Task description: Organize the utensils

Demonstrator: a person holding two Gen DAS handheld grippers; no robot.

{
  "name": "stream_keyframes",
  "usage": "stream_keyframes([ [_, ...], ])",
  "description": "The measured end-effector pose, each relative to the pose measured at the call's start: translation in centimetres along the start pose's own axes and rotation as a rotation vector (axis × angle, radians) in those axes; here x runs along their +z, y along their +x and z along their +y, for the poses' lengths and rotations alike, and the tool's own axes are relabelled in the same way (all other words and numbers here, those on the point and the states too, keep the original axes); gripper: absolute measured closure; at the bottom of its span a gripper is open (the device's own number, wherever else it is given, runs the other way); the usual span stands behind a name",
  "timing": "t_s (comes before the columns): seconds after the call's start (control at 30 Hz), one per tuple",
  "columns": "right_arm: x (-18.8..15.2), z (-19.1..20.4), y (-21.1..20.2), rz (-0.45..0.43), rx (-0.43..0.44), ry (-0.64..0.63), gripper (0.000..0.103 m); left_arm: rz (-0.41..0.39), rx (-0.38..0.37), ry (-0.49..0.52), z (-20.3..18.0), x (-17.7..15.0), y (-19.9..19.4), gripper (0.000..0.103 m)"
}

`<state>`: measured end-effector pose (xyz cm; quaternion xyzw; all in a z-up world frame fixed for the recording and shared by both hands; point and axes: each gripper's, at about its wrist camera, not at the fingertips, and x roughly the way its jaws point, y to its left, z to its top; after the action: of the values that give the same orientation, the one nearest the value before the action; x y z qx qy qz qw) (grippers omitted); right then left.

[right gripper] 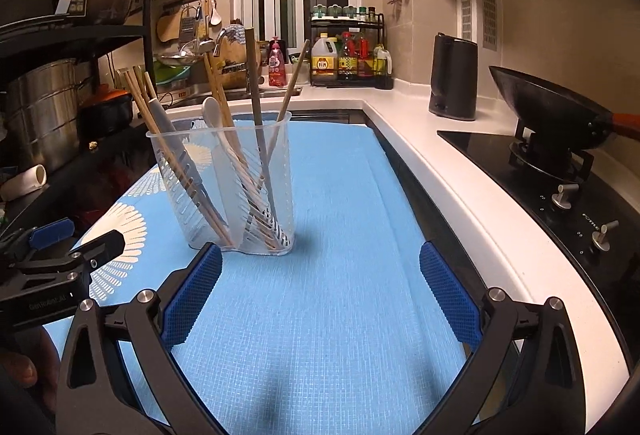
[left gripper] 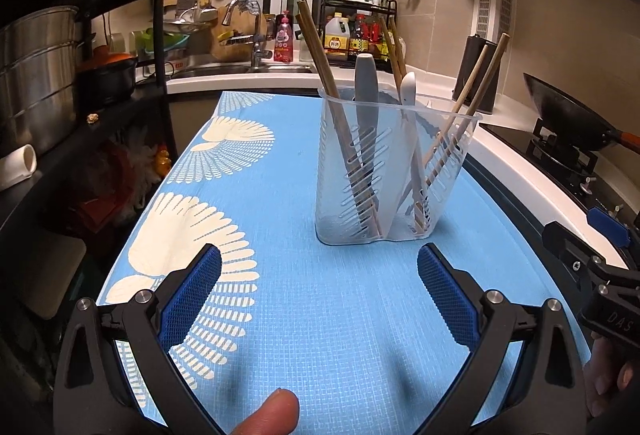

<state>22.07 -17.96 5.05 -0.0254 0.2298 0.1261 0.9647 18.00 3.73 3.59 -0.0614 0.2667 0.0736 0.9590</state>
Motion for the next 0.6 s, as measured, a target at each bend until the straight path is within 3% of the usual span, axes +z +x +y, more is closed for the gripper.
stream_keyframes([
  [0.6,-0.35,-0.09,0.19,0.001,-0.012,0.0,0.006,-0.006,-0.003,0.004,0.29,-0.22,0.26,0.008],
])
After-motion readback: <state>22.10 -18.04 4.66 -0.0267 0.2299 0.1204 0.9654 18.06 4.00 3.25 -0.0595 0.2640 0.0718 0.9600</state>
